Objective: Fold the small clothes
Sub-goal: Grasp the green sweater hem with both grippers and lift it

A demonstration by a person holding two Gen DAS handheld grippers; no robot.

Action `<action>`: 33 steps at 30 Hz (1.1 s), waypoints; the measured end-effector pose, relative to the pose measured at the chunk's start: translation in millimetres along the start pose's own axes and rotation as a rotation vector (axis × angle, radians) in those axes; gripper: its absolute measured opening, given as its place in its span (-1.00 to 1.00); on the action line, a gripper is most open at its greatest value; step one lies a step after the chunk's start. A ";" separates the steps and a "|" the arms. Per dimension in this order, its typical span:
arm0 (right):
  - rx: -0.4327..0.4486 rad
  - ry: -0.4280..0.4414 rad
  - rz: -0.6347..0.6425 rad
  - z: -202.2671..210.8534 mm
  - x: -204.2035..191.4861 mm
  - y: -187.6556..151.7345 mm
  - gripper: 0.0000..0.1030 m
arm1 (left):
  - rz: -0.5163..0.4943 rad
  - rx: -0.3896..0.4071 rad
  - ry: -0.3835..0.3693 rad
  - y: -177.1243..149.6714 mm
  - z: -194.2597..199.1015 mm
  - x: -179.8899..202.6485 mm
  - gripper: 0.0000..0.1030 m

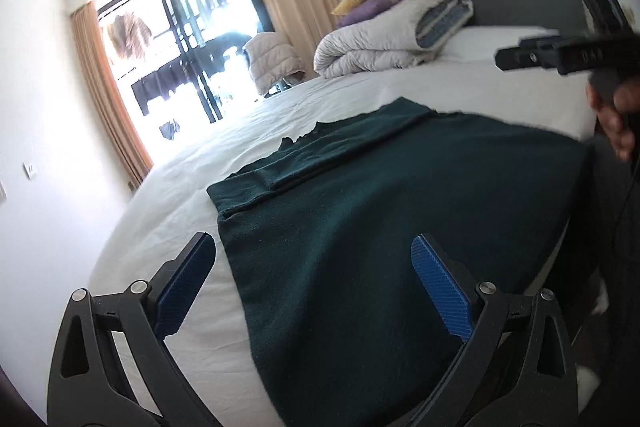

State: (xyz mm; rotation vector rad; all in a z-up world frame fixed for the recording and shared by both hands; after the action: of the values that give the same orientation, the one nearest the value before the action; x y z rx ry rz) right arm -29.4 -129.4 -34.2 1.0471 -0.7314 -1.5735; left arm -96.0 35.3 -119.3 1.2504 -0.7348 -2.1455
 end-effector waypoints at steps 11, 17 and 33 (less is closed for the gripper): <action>-0.174 -0.016 0.051 -3.5 -7.8 -57.7 0.96 | -0.487 -0.039 -0.048 -50.7 27.2 71.1 0.95; -0.175 -0.007 0.048 -4.2 -14.8 -62.3 0.94 | -0.734 -0.055 0.044 -76.3 18.3 86.5 0.95; -0.200 0.001 0.066 -4.3 -15.6 -65.5 0.76 | -0.756 -0.040 0.100 -82.6 1.9 52.6 -0.41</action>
State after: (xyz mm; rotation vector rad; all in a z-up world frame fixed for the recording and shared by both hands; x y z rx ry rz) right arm -52.7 -97.6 -88.9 0.8690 -0.5883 -1.5540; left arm -134.7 57.4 -206.5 1.7973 -0.1683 -2.6172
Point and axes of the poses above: each gripper's, at about its wrist camera, not at the fingertips, and z roughly against the way its jaws point, x to its right, y to its top, the point moved 4 cm from there along -z, roughly the way its jaws point, and after that the axes turned 15 degrees about -z, right-handed, at the moved point
